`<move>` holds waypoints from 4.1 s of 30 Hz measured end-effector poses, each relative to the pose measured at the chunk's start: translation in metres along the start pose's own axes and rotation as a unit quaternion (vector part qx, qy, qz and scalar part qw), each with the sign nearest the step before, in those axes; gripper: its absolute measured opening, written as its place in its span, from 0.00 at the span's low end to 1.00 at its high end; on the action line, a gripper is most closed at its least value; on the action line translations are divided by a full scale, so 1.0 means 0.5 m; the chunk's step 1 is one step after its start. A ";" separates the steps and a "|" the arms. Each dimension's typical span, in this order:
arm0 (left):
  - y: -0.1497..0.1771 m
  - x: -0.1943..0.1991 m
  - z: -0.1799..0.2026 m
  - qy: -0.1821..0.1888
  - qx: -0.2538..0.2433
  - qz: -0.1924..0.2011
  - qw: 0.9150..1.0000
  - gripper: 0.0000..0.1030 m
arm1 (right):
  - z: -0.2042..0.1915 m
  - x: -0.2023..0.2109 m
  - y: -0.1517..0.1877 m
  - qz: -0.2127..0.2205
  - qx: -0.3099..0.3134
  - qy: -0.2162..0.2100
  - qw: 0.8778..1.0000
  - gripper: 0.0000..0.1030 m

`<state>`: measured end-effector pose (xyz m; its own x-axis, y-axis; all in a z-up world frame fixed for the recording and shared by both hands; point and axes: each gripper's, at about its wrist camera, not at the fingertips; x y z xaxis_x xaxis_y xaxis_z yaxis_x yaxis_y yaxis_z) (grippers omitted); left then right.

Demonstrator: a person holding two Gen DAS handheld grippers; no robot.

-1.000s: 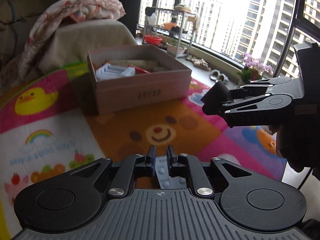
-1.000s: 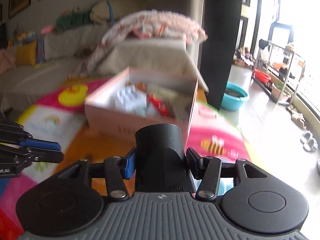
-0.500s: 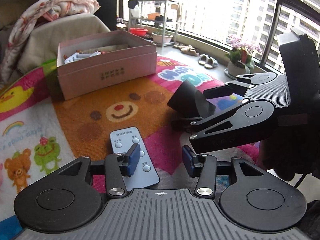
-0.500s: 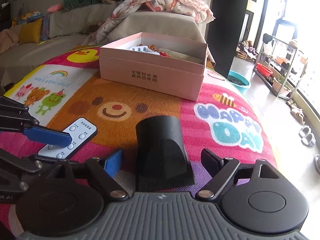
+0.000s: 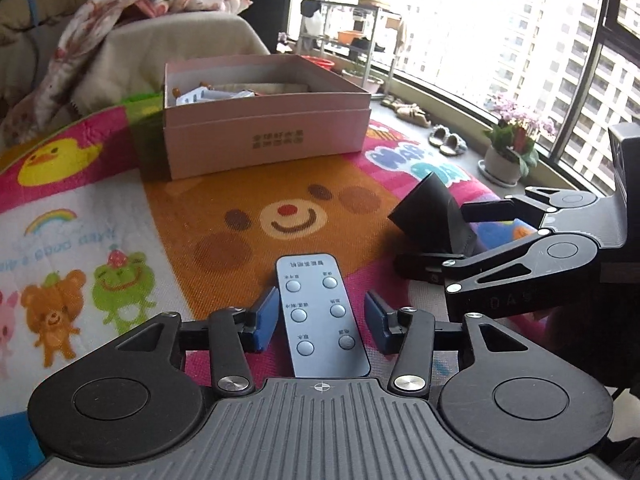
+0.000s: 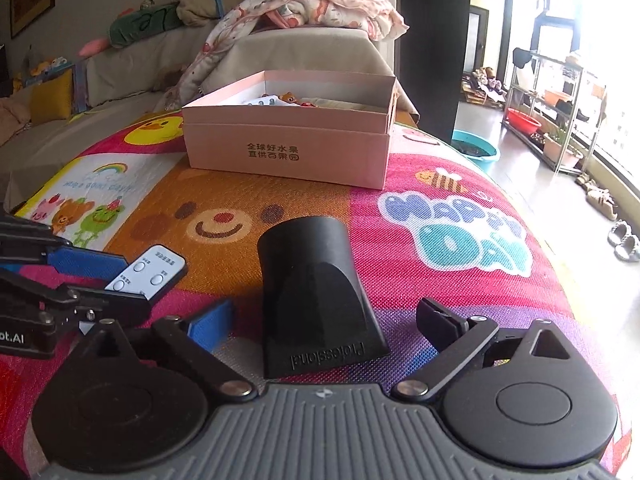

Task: Organize rigid objects
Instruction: 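Carry the remote toward the pink box with left tool while right tool carries nozzle, then drop the black nozzle into the pink box with right tool while left tool drops remote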

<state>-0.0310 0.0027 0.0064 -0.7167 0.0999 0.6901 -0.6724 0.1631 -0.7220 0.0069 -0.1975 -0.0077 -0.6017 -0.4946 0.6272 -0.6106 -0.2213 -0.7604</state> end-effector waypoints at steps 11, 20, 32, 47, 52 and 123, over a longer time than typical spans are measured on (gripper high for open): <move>0.009 0.004 0.006 -0.009 -0.032 0.014 0.999 0.42 | -0.014 -0.001 -0.006 -0.007 0.019 0.006 1.000 0.90; 0.030 0.025 -0.004 0.019 -0.048 0.029 0.998 0.42 | -0.048 0.011 -0.022 -0.032 0.068 -0.017 0.997 0.54; -0.165 0.078 -0.102 0.010 -0.033 0.150 0.988 0.42 | 0.000 0.059 -0.157 0.008 0.046 -0.026 0.999 0.22; -0.109 0.005 -0.153 0.033 0.064 0.083 0.994 0.42 | 0.041 0.010 -0.203 0.019 0.059 0.002 0.998 0.79; -0.026 -0.013 -0.136 0.036 0.077 0.026 0.996 0.42 | 0.027 -0.059 -0.161 -0.027 0.013 -0.027 0.999 0.79; -0.048 -0.084 -0.051 -0.147 0.098 0.045 0.983 0.64 | 0.008 -0.096 -0.073 0.022 -0.059 0.079 0.995 1.00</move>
<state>0.0200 0.0198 -0.0040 -0.7781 -0.1882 0.5993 -0.6057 -0.0276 -0.7952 0.0600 -0.1691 -0.0108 -0.6969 -0.3619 0.6192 -0.6325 -0.0968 -0.7685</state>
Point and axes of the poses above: each gripper's, at about its wrist camera, not at the fingertips, and x roughly against the way its jaws point, z to its right, y to its underside, and after that the axes turned 13 degrees about -y, right-handed
